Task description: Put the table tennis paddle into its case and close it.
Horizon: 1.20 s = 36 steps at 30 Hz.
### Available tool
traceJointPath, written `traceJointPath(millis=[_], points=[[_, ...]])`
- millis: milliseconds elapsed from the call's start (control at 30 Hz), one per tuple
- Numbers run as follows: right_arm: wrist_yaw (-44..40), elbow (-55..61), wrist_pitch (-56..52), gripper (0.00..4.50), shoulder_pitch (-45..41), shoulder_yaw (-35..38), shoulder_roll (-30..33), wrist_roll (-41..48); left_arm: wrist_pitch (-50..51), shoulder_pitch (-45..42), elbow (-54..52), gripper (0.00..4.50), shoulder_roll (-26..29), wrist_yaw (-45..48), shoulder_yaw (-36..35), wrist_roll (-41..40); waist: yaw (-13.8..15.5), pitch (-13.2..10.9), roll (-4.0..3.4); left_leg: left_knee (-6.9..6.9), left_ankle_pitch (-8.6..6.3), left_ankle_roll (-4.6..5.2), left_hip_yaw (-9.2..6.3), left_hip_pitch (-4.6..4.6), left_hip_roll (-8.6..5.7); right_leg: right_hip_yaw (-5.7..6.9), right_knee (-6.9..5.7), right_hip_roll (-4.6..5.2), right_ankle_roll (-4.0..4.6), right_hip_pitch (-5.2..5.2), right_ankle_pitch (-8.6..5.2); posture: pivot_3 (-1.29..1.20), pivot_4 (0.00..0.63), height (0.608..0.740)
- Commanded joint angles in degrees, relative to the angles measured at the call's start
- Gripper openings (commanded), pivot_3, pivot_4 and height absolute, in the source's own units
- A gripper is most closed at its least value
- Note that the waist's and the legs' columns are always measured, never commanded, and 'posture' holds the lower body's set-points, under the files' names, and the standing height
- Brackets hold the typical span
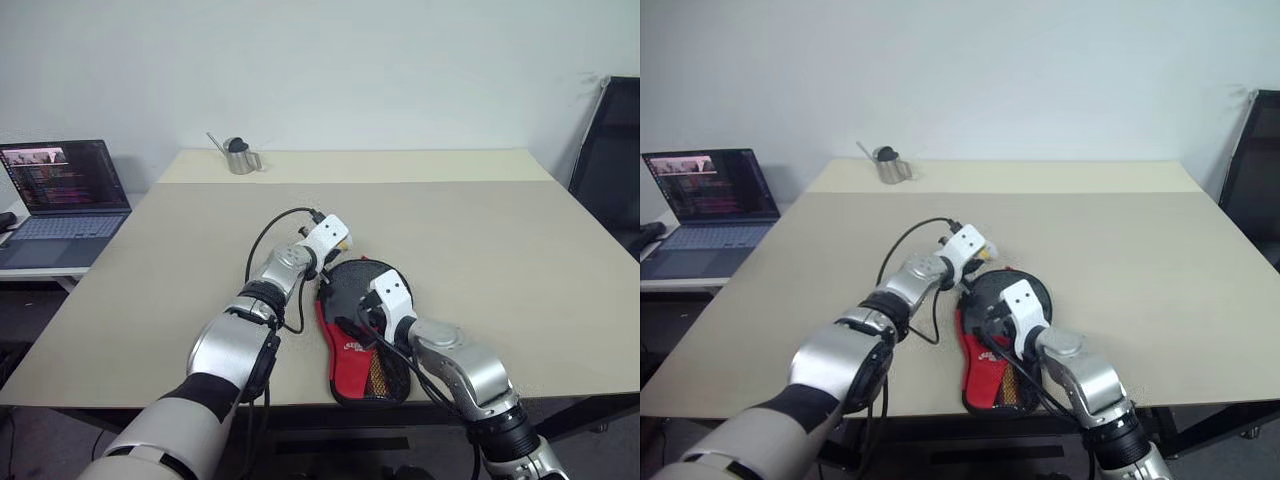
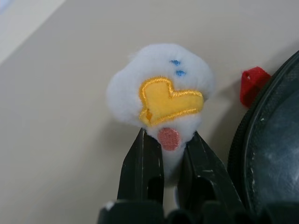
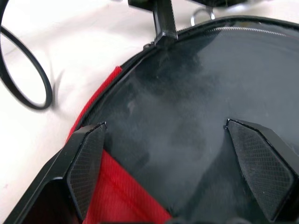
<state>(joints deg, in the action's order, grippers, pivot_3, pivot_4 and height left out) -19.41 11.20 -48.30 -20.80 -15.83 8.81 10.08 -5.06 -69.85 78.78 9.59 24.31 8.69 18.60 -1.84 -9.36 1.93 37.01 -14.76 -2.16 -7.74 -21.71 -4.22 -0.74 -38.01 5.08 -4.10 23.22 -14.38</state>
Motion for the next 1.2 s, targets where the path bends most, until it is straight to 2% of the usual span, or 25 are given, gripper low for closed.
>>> traceJointPath(millis=[33, 700, 1200], points=[[1.02, -2.78, -6.57, 4.5, 4.78, -2.12, 0.46, -0.48, -3.14, -2.62, -0.46, 0.11, -0.47, -1.94, 2.75, 3.56, 0.01, 0.16, -0.01, 0.0, 0.0, 0.0, 0.01, 0.02, 0.0, -0.01, -0.01, 0.0, -0.01, -0.02, 0.0, 0.0, 0.15, 0.74], [6.71, 9.31, -13.27, 4.5, 15.68, -5.02, -2.98, 0.78, -7.83, -7.33, 0.69, 0.11, -4.19, -12.41, 12.05, 15.55, 0.07, 0.81, 0.07, -0.02, -0.01, 0.01, -0.03, 0.09, 0.01, 0.05, 0.01, 0.0, -0.36, -0.12, -0.21, 0.0, 0.15, 0.74], [11.04, 15.75, -16.32, 4.5, 21.86, -6.42, -4.8, 1.17, -12.15, -12.6, 1.2, 0.11, -8.88, -21.04, 22.93, 26.83, 0.17, 0.81, 0.08, -0.07, -0.02, 0.02, -0.03, 0.02, 0.0, 0.09, 0.11, 0.02, -0.46, -0.12, -0.27, 0.0, 0.15, 0.74]])
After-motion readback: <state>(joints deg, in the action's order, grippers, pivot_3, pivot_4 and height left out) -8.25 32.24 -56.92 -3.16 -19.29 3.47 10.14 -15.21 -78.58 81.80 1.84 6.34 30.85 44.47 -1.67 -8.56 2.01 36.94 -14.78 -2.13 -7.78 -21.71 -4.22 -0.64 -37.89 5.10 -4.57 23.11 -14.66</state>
